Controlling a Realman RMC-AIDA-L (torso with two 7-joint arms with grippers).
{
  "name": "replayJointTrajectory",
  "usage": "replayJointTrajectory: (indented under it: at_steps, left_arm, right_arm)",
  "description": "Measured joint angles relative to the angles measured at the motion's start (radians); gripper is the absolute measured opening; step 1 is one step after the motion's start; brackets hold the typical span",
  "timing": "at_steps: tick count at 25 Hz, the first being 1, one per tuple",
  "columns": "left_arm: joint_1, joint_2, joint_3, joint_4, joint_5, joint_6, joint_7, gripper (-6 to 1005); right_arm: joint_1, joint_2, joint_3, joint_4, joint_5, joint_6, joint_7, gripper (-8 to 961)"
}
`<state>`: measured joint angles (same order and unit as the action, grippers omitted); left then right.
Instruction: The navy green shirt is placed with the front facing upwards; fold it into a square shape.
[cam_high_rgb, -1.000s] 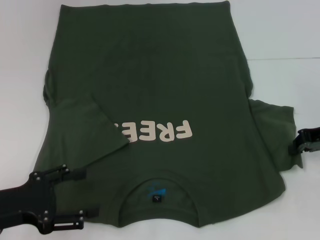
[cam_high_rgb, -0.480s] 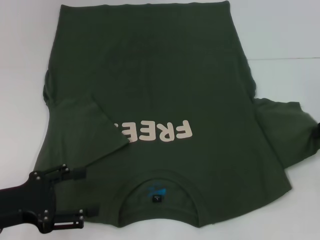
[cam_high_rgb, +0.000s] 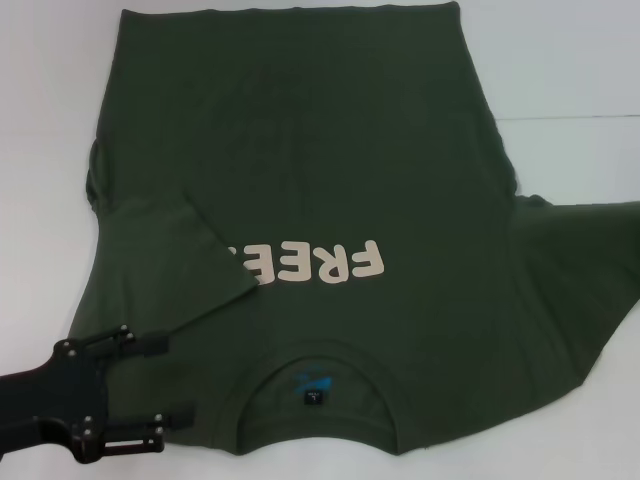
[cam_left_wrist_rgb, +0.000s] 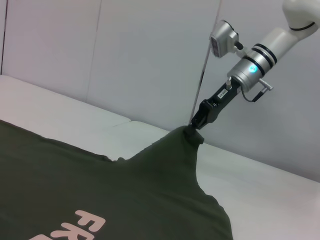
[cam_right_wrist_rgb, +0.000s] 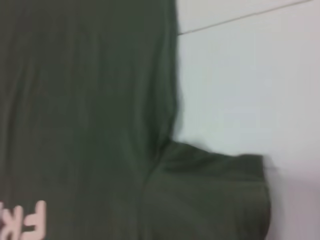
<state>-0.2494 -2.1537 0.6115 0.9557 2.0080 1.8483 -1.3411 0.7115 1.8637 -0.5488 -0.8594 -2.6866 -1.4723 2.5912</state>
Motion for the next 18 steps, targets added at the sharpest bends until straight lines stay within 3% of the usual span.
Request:
replayJointTrajectory:
  at_steps: [9, 18]
  left_arm:
    - [-0.001, 0.002, 0.0, -0.002, 0.003, 0.0, -0.001, 910]
    - [-0.001, 0.001, 0.0, -0.002, 0.007, -0.005, -0.001, 909]
  right_arm:
    - [0.088, 0.03, -0.046, 0.008, 0.085, -0.033, -0.019, 104]
    - [0.215, 0.109, -0.189, 0.052, 0.093, -0.013, -0.012, 121]
